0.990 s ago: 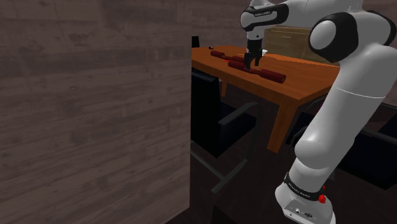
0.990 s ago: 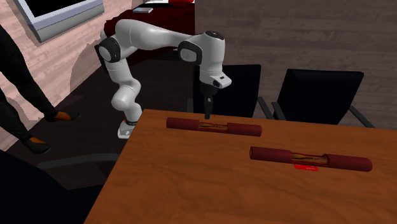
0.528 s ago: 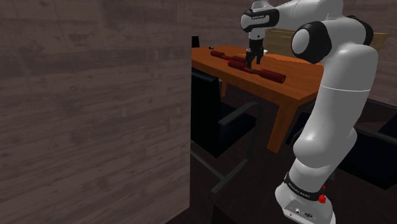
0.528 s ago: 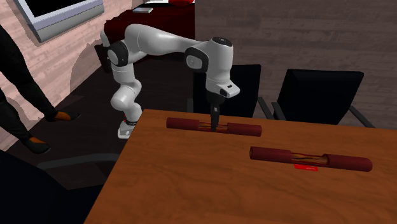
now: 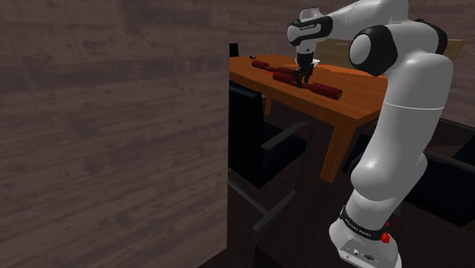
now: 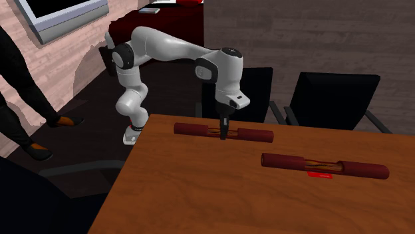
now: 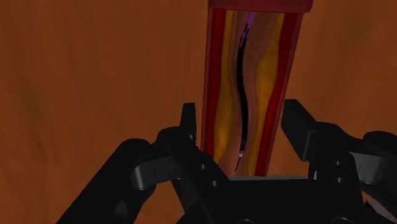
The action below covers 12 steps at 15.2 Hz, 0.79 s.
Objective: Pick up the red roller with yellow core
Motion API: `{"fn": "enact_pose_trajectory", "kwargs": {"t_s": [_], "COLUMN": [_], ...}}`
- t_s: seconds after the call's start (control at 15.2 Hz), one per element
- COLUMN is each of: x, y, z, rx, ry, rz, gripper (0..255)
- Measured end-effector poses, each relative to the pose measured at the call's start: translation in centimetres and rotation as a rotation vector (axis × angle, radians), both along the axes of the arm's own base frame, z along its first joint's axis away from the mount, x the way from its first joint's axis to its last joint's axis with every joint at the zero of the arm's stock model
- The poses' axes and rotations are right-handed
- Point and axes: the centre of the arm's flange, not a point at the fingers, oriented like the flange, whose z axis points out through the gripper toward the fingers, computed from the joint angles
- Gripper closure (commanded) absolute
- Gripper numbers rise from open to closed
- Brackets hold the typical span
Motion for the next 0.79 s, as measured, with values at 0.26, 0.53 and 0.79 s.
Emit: {"fn": "enact_pose_trajectory", "kwargs": {"t_s": [0.26,0.53,0.79], "x": [0.0,0.0,-0.1], "y": [0.0,0.0,-0.1], "z": [0.0,0.0,1.0], "rx": [0.000,0.000,0.000], "ry": [-0.001,-0.001,0.001], "rz": [0.000,-0.001,0.000], "gripper": [255,255,255]}}
